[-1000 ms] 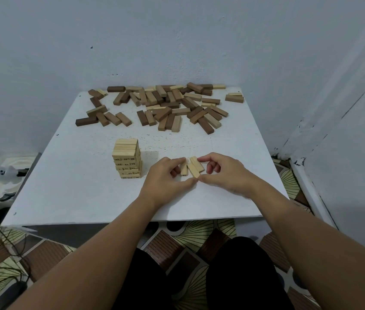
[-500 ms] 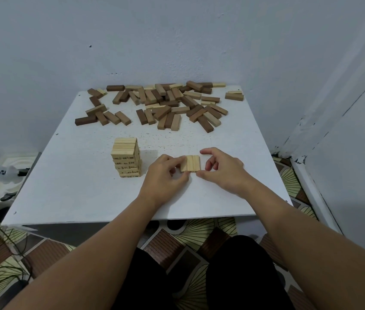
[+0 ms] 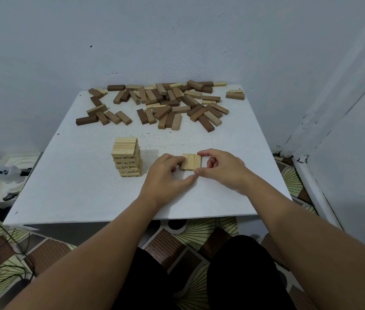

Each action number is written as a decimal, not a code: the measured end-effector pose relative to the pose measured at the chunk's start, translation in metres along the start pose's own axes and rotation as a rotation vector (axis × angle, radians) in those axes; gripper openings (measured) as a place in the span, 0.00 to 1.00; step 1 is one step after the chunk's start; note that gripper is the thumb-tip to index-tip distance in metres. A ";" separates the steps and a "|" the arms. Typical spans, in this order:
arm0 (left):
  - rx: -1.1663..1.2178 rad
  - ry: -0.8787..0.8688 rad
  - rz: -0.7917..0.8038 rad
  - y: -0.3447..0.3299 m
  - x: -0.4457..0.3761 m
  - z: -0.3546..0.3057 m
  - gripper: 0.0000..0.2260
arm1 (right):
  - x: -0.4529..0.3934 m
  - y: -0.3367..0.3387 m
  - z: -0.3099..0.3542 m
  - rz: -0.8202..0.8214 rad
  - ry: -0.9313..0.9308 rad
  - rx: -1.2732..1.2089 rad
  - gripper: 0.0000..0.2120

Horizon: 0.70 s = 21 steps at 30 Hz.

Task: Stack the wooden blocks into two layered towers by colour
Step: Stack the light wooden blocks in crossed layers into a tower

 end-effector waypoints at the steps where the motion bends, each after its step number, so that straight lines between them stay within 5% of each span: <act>1: -0.008 -0.005 -0.001 0.000 0.000 -0.001 0.24 | 0.000 0.000 0.000 0.002 -0.001 -0.010 0.25; 11: 0.056 0.007 -0.021 0.005 -0.002 0.001 0.22 | -0.002 -0.002 0.000 0.013 -0.003 -0.022 0.23; 17: 0.327 0.240 0.046 0.004 -0.008 0.020 0.32 | -0.006 -0.006 -0.007 0.066 0.011 -0.048 0.32; 21: 0.275 0.365 0.220 -0.001 -0.022 0.022 0.36 | -0.008 -0.008 -0.007 0.071 0.000 -0.049 0.30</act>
Point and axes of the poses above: each hand's wrist, its own x-axis away from the middle knuckle, its own y-axis out of the back of the hand, z = x × y, the point moved 10 cm from there along -x, towards the middle knuckle, and after that the axes turned 11 degrees about x, right-handed, at the moved point
